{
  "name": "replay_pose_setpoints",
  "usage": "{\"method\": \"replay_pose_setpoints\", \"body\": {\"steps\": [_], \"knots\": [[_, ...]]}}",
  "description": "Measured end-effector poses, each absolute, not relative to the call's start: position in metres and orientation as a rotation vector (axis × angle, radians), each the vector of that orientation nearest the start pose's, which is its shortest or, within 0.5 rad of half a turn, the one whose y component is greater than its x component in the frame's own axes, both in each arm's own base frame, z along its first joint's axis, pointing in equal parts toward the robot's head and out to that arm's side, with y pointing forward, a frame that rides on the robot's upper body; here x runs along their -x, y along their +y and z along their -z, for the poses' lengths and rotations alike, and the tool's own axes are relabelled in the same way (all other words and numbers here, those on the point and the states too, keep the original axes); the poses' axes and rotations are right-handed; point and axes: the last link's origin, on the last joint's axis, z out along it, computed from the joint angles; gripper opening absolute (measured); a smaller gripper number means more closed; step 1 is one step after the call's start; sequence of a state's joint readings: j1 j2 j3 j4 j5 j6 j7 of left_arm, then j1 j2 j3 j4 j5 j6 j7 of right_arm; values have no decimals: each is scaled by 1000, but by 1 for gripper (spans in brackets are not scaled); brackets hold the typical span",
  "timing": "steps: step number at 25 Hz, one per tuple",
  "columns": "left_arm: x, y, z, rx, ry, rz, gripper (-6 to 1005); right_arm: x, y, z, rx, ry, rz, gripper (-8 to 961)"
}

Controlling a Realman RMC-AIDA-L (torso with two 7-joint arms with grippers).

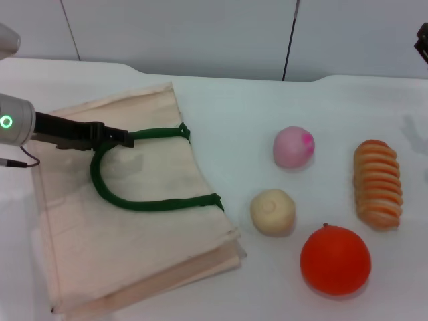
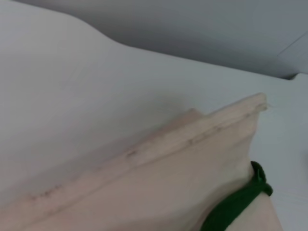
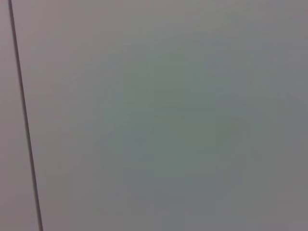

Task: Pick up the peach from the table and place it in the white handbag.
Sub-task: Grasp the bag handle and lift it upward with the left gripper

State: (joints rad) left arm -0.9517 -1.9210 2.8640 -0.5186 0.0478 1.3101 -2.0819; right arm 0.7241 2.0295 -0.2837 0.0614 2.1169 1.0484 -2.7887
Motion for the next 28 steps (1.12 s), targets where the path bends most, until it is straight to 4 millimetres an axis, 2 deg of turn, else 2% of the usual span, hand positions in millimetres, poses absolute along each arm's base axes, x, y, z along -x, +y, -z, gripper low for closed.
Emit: {"method": "replay_pose_setpoints", "body": {"steps": [10, 20, 24, 26, 28], "knots": [[300, 406, -52, 2189, -1615, 174, 709, -293, 413, -15, 1561, 653, -799, 888], [301, 407, -55, 2183, -1600, 188, 302, -293, 413, -15, 1561, 653, -799, 888], [289, 413, -59, 2246, -1504, 297, 137, -294, 412, -15, 1560, 655, -796, 888], [280, 416, -69, 2279, -1427, 396, 137, -295, 411, -15, 1559, 656, -794, 888], [269, 419, -86, 2309, -1324, 506, 136, -294, 412, -15, 1560, 655, -795, 888]]}}
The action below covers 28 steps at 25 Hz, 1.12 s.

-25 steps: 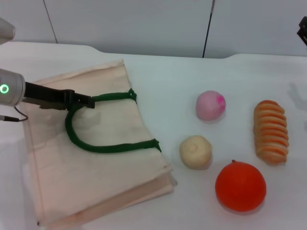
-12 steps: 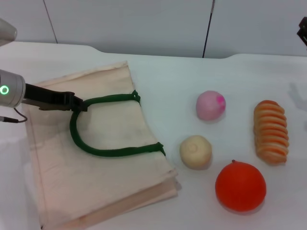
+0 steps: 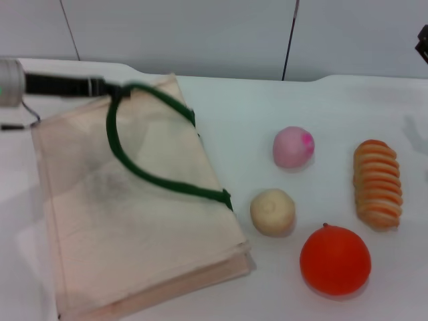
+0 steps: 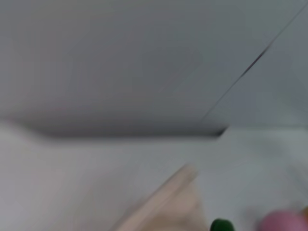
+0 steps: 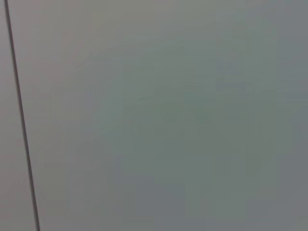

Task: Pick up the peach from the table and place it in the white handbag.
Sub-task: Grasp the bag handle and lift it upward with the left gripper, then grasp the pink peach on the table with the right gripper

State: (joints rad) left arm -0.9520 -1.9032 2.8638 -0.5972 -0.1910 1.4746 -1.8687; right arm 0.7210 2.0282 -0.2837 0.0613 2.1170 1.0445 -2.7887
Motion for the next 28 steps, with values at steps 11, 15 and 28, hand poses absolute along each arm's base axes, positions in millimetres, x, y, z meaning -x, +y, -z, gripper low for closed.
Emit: {"method": "replay_pose_setpoints", "body": {"steps": [11, 15, 28], "knots": [[226, 391, -140, 2612, -698, 817, 135, -295, 412, -16, 1557, 656, -794, 888], [215, 392, -156, 2617, -619, 878, 134, -296, 411, -17, 1544, 663, -796, 888], [205, 390, -185, 2611, -680, 845, 134, -301, 415, -19, 1562, 761, -835, 889]]}}
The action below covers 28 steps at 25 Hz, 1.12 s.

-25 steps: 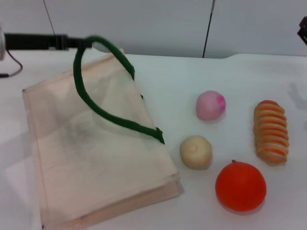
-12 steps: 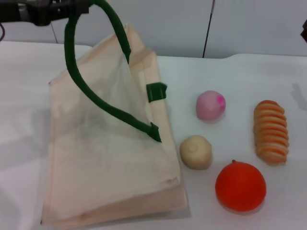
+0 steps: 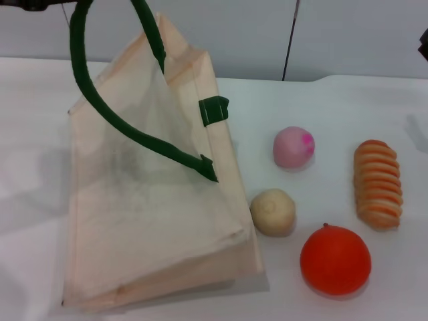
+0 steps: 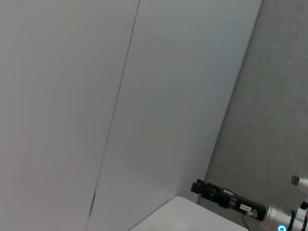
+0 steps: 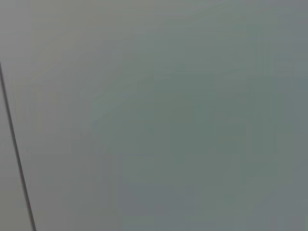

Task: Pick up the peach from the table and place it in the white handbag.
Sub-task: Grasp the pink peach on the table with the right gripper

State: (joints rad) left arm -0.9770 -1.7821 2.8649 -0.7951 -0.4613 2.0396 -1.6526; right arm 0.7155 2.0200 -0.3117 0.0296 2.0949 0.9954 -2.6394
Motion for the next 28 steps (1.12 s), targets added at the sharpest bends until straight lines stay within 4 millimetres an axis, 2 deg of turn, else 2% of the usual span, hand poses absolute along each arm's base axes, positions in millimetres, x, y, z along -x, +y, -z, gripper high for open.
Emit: {"method": "replay_pose_setpoints", "body": {"steps": [5, 11, 25, 28], "knots": [[196, 395, -181, 2666, -749, 778, 134, -300, 424, -31, 1631, 859, -895, 888], [189, 400, -174, 2748, -801, 622, 133, -294, 430, -44, 1737, 877, -906, 888], [160, 412, -183, 2769, -771, 630, 133, -291, 426, -42, 1982, 871, -787, 889], [157, 413, -184, 2767, -755, 647, 133, -289, 423, -36, 2062, 852, -739, 889]]}}
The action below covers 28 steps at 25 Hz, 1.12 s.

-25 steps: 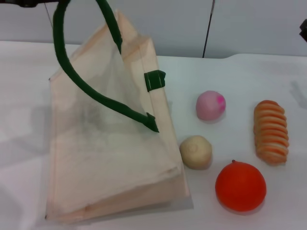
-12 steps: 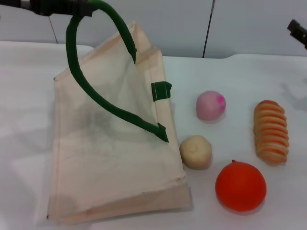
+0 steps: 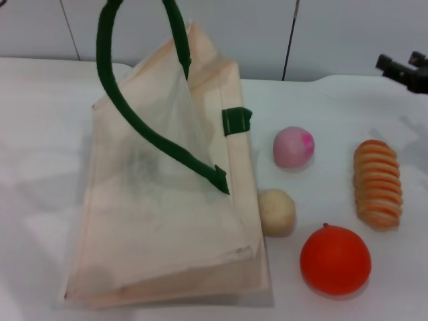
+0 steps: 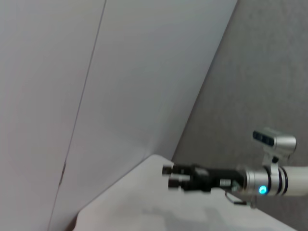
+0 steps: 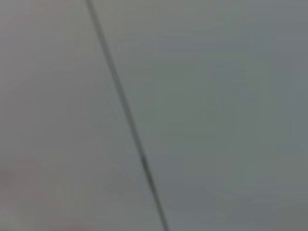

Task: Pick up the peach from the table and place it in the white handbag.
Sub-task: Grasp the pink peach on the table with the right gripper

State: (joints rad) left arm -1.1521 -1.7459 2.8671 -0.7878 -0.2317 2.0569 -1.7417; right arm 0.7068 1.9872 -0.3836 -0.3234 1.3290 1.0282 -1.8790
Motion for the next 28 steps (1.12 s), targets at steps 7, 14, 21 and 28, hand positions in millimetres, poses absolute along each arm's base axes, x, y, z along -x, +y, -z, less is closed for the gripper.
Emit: {"method": "replay_pose_setpoints", "body": {"steps": [7, 14, 21, 28], "knots": [[161, 412, -183, 2747, -730, 695, 133, -261, 416, -18, 2374, 735, -672, 889], [168, 408, -171, 2782, -751, 710, 133, -246, 410, -4, 2572, 651, -561, 889], [175, 404, -163, 2815, -800, 681, 132, -237, 414, 17, 2605, 650, -466, 889], [175, 404, -162, 2816, -798, 689, 132, -239, 424, 29, 2557, 653, -363, 888]]}}
